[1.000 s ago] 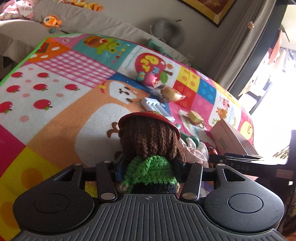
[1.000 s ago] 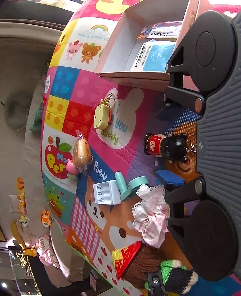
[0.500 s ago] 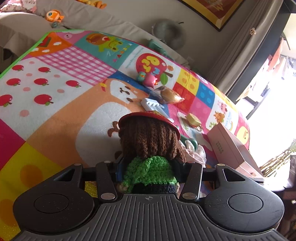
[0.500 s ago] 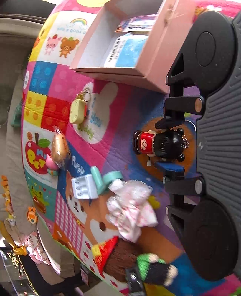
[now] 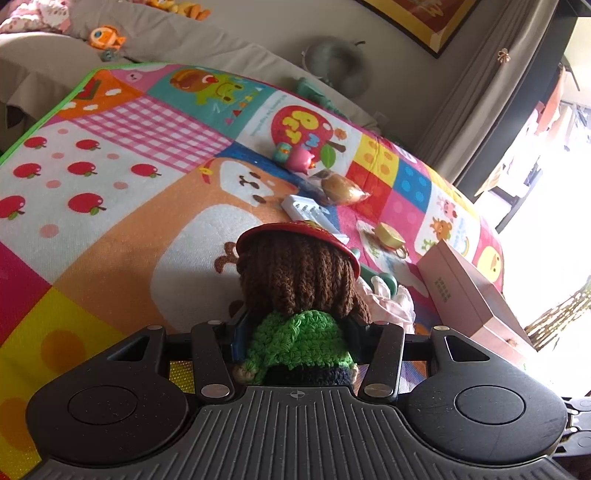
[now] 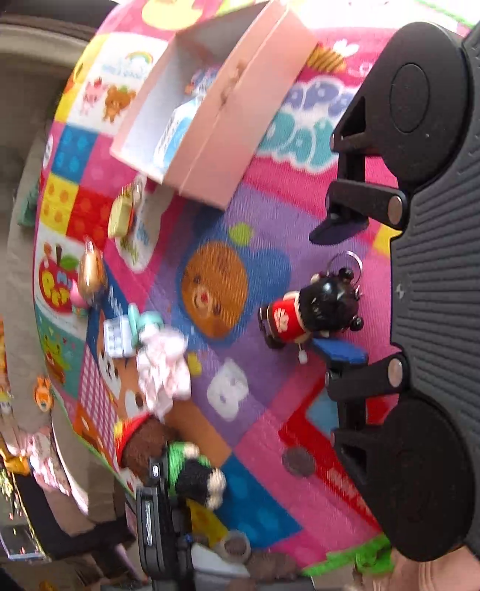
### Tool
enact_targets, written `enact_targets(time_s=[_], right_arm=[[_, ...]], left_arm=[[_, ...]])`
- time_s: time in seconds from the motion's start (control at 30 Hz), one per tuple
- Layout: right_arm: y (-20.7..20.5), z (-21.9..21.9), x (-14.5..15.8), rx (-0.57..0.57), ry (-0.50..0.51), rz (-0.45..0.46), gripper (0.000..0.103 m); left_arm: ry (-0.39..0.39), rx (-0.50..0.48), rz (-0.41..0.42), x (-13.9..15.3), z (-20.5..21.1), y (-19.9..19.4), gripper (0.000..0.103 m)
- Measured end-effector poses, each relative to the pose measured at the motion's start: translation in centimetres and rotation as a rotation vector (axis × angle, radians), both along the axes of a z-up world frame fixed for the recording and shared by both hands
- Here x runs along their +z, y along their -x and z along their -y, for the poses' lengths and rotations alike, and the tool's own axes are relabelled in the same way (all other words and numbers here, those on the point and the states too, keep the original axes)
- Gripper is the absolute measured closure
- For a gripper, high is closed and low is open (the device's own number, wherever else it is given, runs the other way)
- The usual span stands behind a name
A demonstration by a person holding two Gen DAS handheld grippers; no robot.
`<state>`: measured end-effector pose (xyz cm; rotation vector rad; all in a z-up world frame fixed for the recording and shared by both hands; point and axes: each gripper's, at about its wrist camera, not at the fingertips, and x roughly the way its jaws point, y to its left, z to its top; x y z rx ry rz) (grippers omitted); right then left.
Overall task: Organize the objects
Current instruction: 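Carry the knitted doll into the pink box and open the left gripper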
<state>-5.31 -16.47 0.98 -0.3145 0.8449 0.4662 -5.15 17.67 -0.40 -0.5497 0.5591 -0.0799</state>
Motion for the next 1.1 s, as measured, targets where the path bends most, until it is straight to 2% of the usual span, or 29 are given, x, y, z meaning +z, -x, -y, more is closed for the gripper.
enact_targets(time_s=[0.07, 0.13, 0.2, 0.3, 0.37, 0.43, 0.63, 0.7, 0.77, 0.83, 0.9, 0.93, 1.1], right_arm=[[-0.3, 0.6, -0.3, -0.069, 0.069, 0.066, 0.037], [-0.5, 1.3, -0.5, -0.136, 0.131, 0.129, 0.036], [-0.5, 2.1, -0.1, -0.158, 0.105, 0.123, 0.036], [0.6, 2.6, 0.7, -0.119, 0.022, 0.115, 0.034], [1.3, 2.3, 0.9, -0.074, 0.016, 0.145, 0.029], [1.5, 1.7, 1.0, -0.028, 0.017, 0.162, 0.029], [-1.3, 0.8, 0.0, 0.019, 0.028, 0.160, 0.029], [-2.4, 0.9, -0.4, 0.016, 0.027, 0.130, 0.032], [-3.0, 1.2, -0.6, 0.021, 0.011, 0.093, 0.052], [-2.5, 1.3, -0.5, 0.034, 0.001, 0.093, 0.057], [-1.8, 1.4, -0.1, 0.041, -0.009, 0.100, 0.057], [-1.3, 1.6, 0.2, 0.039, -0.023, 0.104, 0.062], [0.5, 4.6, 2.0, -0.019, -0.098, 0.150, 0.062]], left_arm=[[0.003, 0.000, 0.000, 0.0, 0.0, 0.0, 0.049], [0.007, 0.000, 0.000, 0.0, 0.0, 0.0, 0.049], [0.007, 0.000, 0.000, 0.0, 0.0, 0.0, 0.049], [0.004, 0.000, -0.001, 0.0, 0.1, 0.0, 0.049], [0.003, 0.000, -0.001, 0.0, 0.0, 0.0, 0.049], [0.000, 0.000, -0.001, 0.0, 0.1, 0.0, 0.049], [-0.002, 0.000, -0.002, 0.0, 0.1, 0.0, 0.049], [-0.008, 0.000, -0.003, 0.0, 0.2, 0.0, 0.049], [-0.031, 0.000, -0.007, 0.1, 0.4, 0.0, 0.049], [-0.059, 0.000, -0.013, 0.3, 0.8, -0.1, 0.049], [-0.087, 0.001, -0.023, 0.5, 1.2, -0.2, 0.049], [-0.100, 0.004, -0.030, 0.7, 1.4, -0.2, 0.049], [-0.197, -0.027, -0.064, 2.3, 3.4, -0.2, 0.050]])
